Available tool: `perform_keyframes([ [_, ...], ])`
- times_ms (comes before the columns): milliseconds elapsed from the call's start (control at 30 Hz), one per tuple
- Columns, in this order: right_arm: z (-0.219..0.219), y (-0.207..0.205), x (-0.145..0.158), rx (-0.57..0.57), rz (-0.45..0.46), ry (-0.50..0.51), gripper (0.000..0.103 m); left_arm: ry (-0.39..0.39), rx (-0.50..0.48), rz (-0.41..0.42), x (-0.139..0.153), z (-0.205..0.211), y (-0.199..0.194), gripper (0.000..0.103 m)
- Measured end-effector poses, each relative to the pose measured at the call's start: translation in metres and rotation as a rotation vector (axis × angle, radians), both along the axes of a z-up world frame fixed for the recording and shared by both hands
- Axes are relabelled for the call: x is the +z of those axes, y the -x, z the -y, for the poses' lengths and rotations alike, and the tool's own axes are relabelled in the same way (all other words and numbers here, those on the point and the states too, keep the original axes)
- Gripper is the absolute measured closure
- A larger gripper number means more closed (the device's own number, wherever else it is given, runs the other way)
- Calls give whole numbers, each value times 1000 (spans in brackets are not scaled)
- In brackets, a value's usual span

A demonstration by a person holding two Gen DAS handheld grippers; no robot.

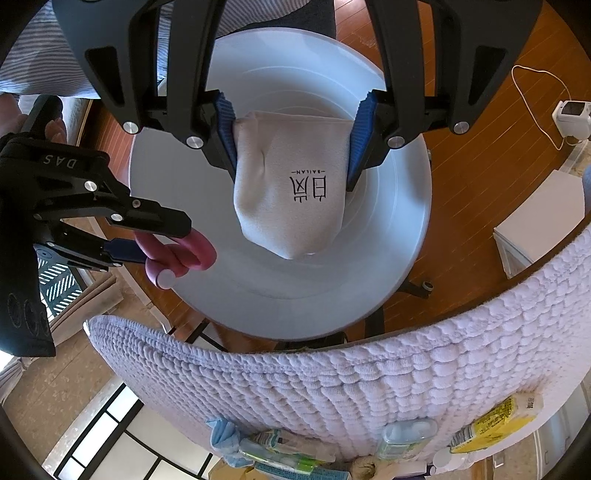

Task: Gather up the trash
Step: 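Carry the white pouch and pink curler off the bed over the white bin, then open the left gripper dropping the pouch while the right drops the curler into the bin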

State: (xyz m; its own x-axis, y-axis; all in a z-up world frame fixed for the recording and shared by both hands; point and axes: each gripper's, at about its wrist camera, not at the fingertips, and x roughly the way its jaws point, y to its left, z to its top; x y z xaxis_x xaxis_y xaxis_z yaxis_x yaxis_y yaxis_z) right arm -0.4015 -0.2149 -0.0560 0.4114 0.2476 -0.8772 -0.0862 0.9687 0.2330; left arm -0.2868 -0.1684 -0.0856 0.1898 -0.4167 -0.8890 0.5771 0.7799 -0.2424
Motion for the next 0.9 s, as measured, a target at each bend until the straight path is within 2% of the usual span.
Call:
perform_keyframes([
  [467,0,0,-8,-7,-17,-9,58,-18,0,-4,-12,2,0,50],
  [633,1,-1,-8,-16,-21,-9,57,-26,16,-4,-17,2,-3,40],
  [700,3,0,-6,-25,-19,-3,43,-15,20,-7,-16,-1,-5,36],
  [767,5,1,-1,-36,-13,3,34,-5,21,5,-9,-3,-3,27],
  [900,8,3,19,-52,51,55,17,14,14,41,7,-9,-3,24],
])
